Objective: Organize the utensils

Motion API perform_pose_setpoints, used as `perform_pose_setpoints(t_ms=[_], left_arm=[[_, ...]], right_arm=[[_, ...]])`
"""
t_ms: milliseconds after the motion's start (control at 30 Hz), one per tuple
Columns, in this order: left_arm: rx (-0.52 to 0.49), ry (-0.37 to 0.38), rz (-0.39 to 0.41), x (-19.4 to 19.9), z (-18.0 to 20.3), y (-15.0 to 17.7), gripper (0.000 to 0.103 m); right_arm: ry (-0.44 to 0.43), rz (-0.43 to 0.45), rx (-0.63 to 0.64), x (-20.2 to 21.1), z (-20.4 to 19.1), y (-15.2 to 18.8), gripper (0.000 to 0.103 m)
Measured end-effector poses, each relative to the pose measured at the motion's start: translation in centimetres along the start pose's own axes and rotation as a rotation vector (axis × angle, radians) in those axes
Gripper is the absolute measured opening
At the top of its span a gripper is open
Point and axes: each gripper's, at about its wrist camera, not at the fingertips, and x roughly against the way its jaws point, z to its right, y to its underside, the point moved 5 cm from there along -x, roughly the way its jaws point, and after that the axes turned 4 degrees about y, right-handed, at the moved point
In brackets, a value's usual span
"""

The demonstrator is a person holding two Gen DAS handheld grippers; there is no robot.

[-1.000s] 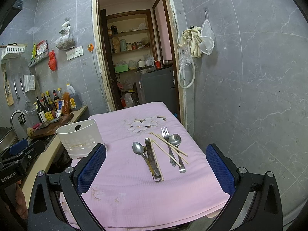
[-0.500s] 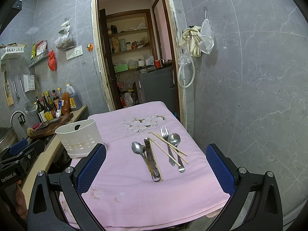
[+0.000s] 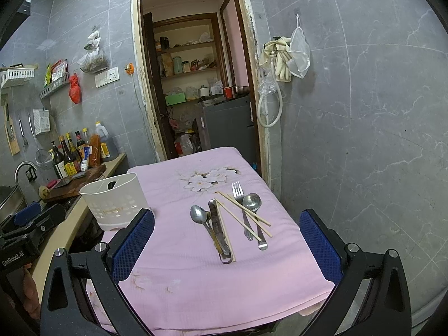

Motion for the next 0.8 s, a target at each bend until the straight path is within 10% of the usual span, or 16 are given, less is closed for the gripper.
perform_pose_setpoints(t_ms=[800], left_arm=[[-0.017, 0.004, -0.055, -1.3, 0.5, 0.3, 0.102]], right_arm=[[-0.005, -0.029, -0.011, -0.6, 0.2, 0.6, 0.102]])
